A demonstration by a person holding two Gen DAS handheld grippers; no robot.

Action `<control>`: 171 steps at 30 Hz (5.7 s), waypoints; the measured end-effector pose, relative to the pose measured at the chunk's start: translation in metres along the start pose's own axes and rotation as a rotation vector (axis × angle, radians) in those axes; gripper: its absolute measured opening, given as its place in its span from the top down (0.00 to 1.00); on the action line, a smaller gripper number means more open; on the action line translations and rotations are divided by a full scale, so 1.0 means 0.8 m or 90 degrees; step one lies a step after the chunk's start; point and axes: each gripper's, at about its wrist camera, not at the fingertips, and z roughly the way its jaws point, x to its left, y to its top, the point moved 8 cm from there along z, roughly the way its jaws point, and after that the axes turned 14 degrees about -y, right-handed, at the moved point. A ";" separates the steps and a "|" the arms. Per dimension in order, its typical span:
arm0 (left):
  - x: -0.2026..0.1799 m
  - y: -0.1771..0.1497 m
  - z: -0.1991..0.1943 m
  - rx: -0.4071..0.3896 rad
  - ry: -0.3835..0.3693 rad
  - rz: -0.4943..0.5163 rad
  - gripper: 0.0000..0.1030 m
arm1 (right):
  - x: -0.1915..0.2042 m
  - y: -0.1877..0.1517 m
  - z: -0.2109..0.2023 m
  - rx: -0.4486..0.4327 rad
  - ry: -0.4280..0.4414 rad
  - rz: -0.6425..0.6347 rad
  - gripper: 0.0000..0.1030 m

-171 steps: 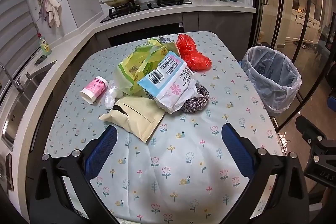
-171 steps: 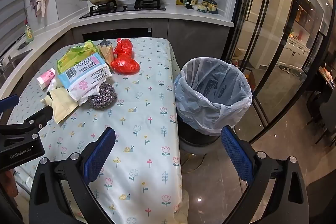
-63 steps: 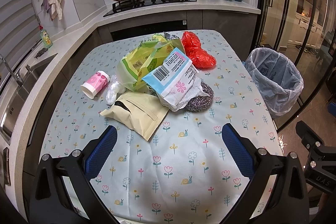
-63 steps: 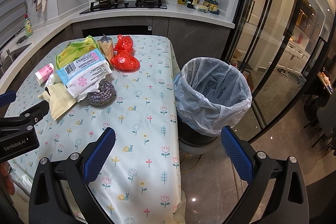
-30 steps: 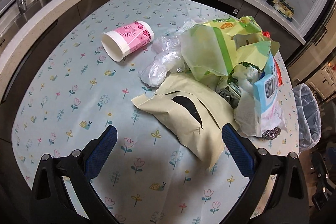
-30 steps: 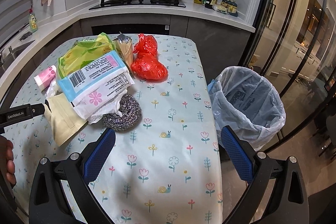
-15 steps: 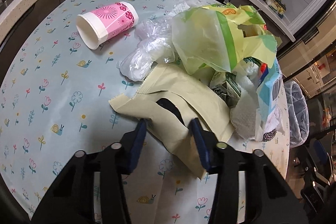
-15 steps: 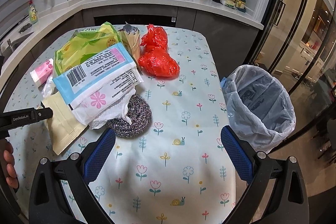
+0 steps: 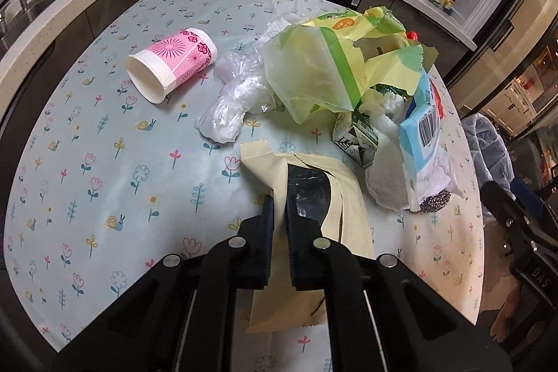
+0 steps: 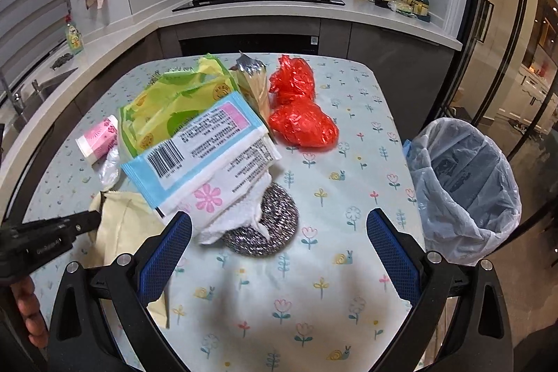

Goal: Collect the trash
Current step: 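Grasp the beige paper bag with the left gripper while the right grasps the wet-wipe pack, then carry both items to the bin and open both grippers to drop them, then return to the table and grasp the white tissue with the right gripper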

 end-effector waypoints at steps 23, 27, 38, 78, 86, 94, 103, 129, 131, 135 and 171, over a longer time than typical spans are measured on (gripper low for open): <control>0.022 0.026 -0.029 -0.051 0.053 0.015 0.93 | 0.072 0.031 0.055 0.049 -0.038 0.025 0.16; 0.022 0.036 -0.030 -0.059 0.055 0.013 0.93 | 0.055 0.005 0.059 0.089 -0.022 0.030 0.37; -0.025 0.043 -0.038 -0.076 0.025 0.049 0.93 | 0.010 -0.031 0.033 0.102 0.015 0.066 0.60; -0.365 0.070 0.026 -0.068 -0.196 0.301 0.93 | -0.320 -0.027 0.002 0.011 -0.135 0.311 0.79; -0.459 0.082 0.113 -0.032 -0.230 0.351 0.93 | -0.375 -0.014 0.045 0.025 -0.154 0.330 0.79; -0.505 0.089 0.186 0.017 -0.239 0.349 0.90 | -0.401 -0.003 0.092 0.048 -0.148 0.328 0.77; -0.504 0.114 0.218 0.015 -0.212 0.320 0.45 | -0.406 0.012 0.129 0.055 -0.143 0.333 0.62; -0.463 0.121 0.141 -0.067 -0.171 0.358 0.39 | -0.375 0.031 0.056 -0.013 -0.137 0.336 0.46; -0.460 0.120 0.133 -0.075 -0.166 0.364 0.39 | -0.369 0.032 0.050 -0.017 -0.136 0.332 0.46; -0.449 0.115 0.115 -0.088 -0.163 0.366 0.39 | -0.360 0.030 0.033 -0.025 -0.134 0.332 0.44; -0.188 0.116 -0.018 -0.158 -0.026 0.246 0.17 | -0.160 0.023 -0.034 -0.039 -0.057 0.225 0.34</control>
